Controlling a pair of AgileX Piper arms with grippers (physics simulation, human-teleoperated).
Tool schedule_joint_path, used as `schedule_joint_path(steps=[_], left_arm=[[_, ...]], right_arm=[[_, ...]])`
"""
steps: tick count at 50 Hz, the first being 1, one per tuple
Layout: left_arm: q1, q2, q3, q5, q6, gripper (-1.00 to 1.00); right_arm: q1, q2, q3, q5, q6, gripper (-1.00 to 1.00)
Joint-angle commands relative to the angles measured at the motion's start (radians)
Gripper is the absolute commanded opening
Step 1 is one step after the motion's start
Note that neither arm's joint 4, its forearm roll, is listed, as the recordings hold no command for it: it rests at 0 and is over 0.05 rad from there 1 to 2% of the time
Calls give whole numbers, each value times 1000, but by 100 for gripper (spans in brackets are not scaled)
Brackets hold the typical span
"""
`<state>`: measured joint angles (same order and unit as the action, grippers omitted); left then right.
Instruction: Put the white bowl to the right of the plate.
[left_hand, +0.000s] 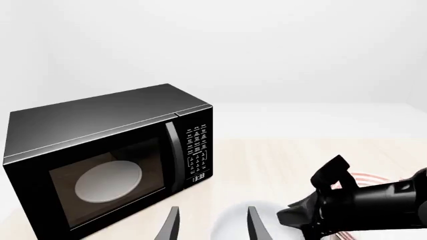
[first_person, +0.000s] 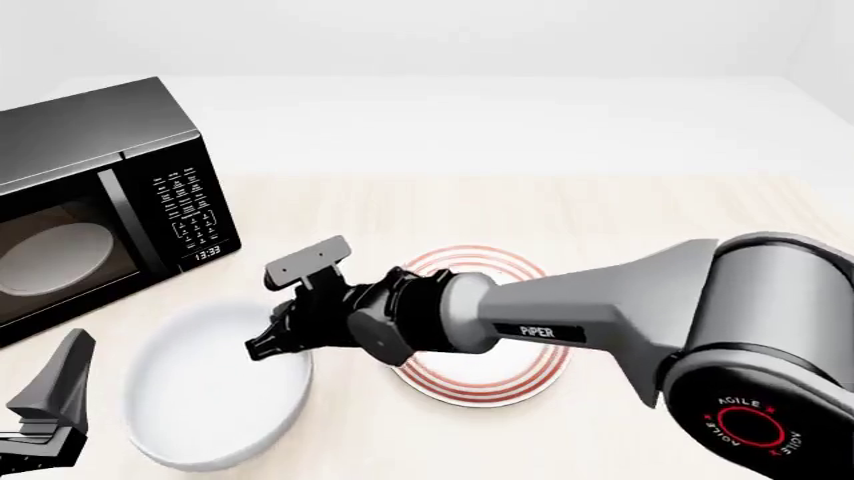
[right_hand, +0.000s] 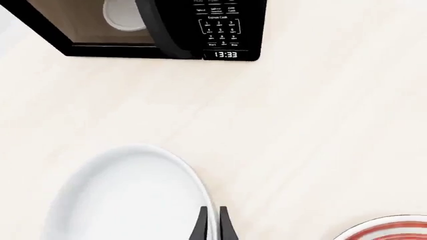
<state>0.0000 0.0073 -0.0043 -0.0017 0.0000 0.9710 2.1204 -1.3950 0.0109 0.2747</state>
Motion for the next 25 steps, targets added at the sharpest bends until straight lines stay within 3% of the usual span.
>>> schedule_joint_path(steps=[1,12,25], left_arm=[[0,0,0,0,0,100],[0,0,0,0,0,100],[0,0,0,0,0,100]], right_arm=[[-25,-162,49,39,-54,-100],[-88,-279,137,30,-92,-100],[-232,-466,289,16,-130,-100]])
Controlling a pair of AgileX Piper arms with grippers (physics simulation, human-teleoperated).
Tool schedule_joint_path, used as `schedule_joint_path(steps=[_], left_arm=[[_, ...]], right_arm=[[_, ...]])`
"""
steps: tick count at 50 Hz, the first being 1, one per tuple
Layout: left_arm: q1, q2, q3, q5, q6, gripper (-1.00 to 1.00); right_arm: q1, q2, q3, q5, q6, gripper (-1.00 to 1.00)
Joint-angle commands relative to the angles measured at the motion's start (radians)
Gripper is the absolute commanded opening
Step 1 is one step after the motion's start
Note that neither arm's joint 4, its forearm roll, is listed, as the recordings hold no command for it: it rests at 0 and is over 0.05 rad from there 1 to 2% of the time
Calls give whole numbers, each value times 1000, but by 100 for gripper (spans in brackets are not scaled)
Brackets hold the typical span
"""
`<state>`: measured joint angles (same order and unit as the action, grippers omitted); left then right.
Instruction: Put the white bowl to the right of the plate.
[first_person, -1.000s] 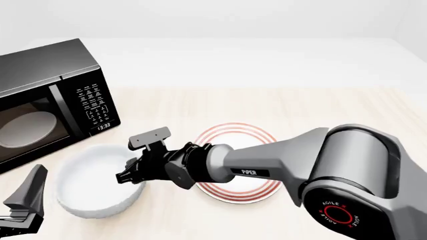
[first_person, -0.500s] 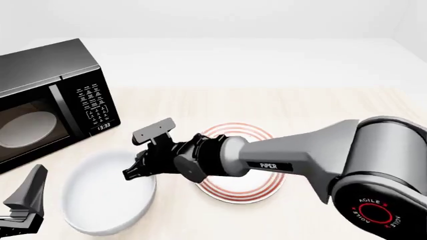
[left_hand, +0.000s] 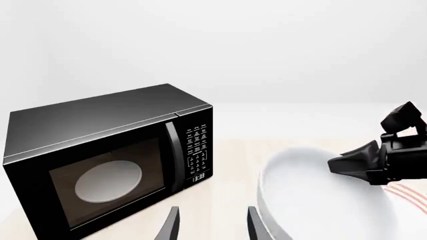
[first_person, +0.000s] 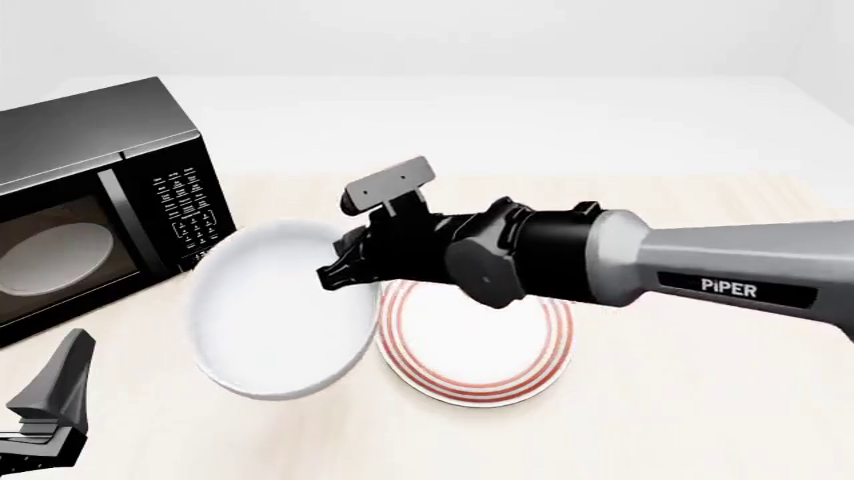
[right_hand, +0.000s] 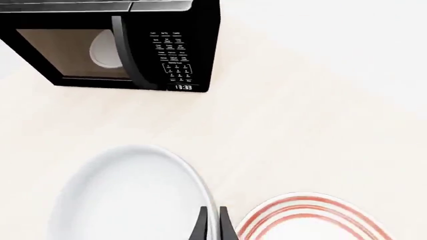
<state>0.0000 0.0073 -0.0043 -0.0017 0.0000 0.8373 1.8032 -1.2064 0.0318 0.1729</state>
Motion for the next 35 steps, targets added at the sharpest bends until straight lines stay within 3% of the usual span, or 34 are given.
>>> schedule_joint_path(steps=[1,23,35], left_arm=[[0,0,0,0,0,100],[0,0,0,0,0,100],[0,0,0,0,0,100]], right_arm=[[-98,-149,100,-4,-28,-100],[-335,-384,324,-20,-18,-100],[-548,-498,456,-25,-25,-100]])
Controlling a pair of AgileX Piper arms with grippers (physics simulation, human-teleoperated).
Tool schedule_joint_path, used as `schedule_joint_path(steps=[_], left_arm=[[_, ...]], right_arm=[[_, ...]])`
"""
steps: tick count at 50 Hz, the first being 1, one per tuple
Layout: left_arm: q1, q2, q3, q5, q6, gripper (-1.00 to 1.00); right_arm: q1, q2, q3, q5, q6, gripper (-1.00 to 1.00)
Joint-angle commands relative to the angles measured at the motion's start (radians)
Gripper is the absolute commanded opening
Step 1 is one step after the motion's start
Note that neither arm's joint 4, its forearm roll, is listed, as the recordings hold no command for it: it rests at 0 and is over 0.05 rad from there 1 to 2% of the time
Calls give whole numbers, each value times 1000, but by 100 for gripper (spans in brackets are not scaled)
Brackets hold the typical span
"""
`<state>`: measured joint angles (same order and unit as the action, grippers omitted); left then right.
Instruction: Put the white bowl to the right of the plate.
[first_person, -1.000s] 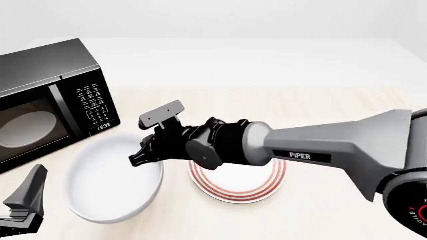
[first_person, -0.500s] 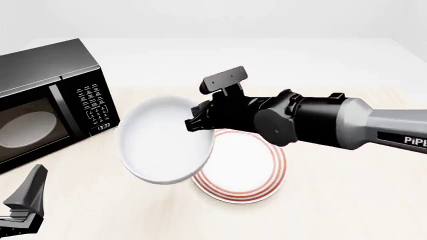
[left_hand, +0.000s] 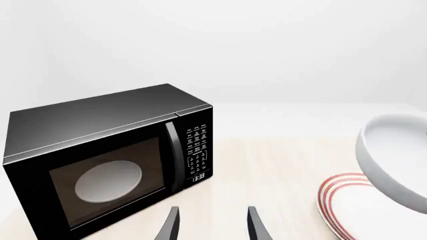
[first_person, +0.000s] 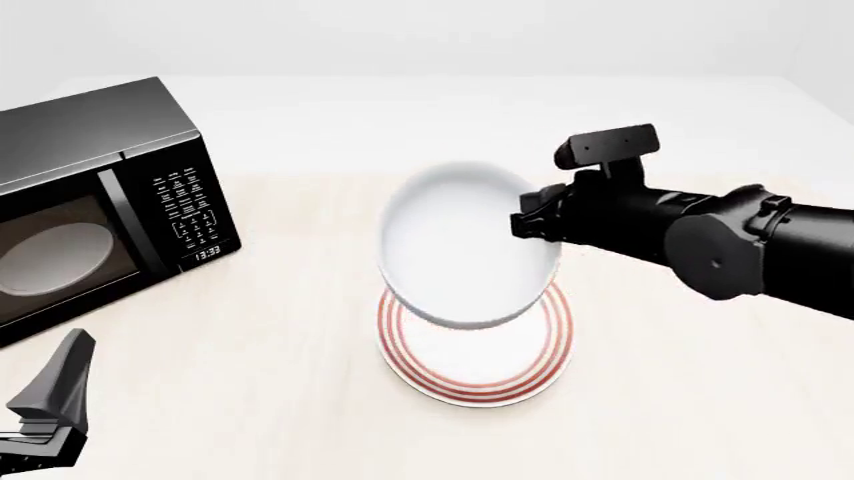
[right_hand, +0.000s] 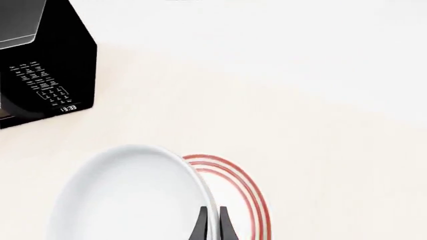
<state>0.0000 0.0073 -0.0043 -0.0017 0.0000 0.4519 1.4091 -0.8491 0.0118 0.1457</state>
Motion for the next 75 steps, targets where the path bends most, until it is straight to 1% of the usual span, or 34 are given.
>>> schedule_joint_path(steps=[1,4,7,8,10,14,16,17,18,22,27,29,31,32,40,43,44,50,56,58,67,75], left_arm=[[0,0,0,0,0,100],[0,0,0,0,0,100],[0,0,0,0,0,100],[0,0,0,0,0,100],[0,0,0,0,0,100],[0,0,0,0,0,100],[0,0,0,0,0,100],[0,0,0,0,0,100],[0,0,0,0,0,100],[0,0,0,0,0,100],[0,0,0,0,0,100],[0,0,0,0,0,100],[0,0,0,0,0,100],[0,0,0,0,0,100],[0,0,0,0,0,100],[0,0,0,0,0,100],[0,0,0,0,0,100],[0,0,0,0,0,100],[0,0,0,0,0,100],[0,0,0,0,0,100],[0,0,0,0,0,100],[0,0,0,0,0,100]], right_arm=[[-162,-105,99,-5,2,-100],[-226,-142,118,2,2,-100],[-242,-157,124,5,2,-100],[-278,-173,134,7,7,-100],[-296,-187,140,13,2,-100],[-354,-219,153,20,15,-100],[-378,-219,159,16,15,-100],[-382,-223,166,11,30,-100],[-383,-223,168,11,29,-100],[-439,-213,196,-18,41,-100],[-470,-208,216,-38,52,-100],[-493,-204,231,-54,68,-100],[-500,-203,235,-58,65,-100],[-515,-203,247,-66,76,-100],[-576,-153,268,-114,93,-100],[-595,-138,283,-136,104,-100],[-610,-141,296,-141,116,-100],[-658,-110,333,-192,123,-100],[-703,-101,363,-219,126,-100],[-730,-101,376,-228,126,-100],[-780,-99,419,-260,132,-100],[-821,-67,445,-299,133,-100]])
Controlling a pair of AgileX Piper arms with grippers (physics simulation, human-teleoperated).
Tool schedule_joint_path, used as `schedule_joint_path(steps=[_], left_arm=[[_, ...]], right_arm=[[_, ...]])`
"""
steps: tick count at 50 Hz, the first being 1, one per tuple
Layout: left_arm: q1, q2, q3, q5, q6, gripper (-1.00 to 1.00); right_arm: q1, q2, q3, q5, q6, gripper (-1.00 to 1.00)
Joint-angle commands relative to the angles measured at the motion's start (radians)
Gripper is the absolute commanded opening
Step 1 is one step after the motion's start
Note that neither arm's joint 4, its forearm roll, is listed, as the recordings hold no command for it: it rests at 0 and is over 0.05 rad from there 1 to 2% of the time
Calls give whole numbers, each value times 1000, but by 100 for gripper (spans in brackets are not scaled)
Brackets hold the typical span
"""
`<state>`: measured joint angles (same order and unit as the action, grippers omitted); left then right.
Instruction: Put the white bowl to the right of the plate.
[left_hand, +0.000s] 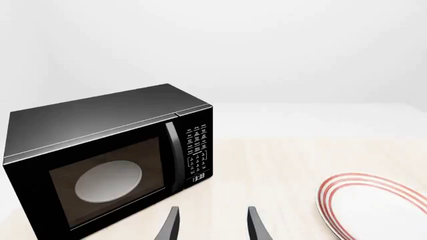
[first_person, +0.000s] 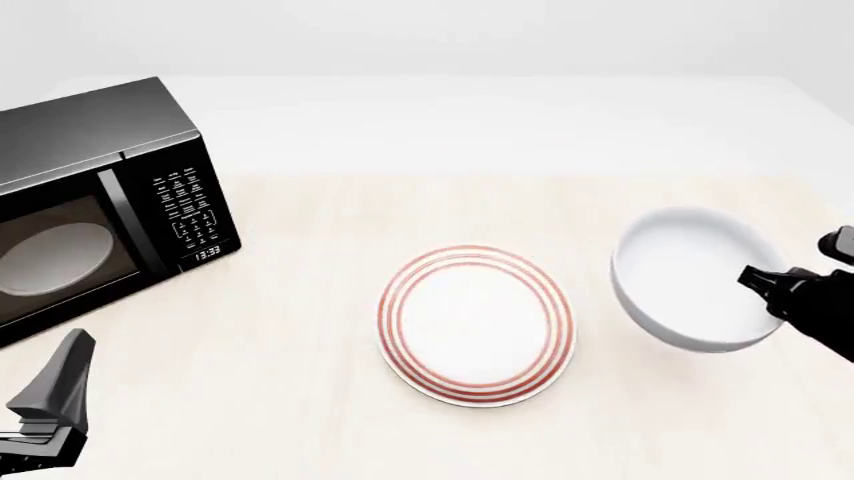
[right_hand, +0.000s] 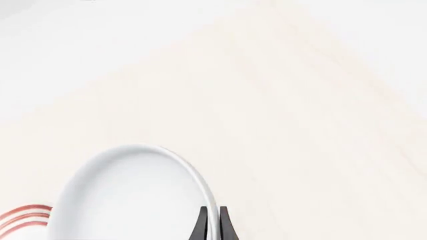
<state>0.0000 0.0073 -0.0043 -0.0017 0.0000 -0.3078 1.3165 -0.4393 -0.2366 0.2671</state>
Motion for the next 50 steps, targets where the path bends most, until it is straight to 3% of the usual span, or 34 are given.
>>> schedule_joint_path(steps=[1,35,50], left_arm=[[0,0,0,0,0,100],[0,0,0,0,0,100],[0,0,0,0,0,100]], right_arm=[[-63,32,37,-57,12,-100],[-106,248,68,-234,27,-100],[-98,252,74,-245,27,-100]])
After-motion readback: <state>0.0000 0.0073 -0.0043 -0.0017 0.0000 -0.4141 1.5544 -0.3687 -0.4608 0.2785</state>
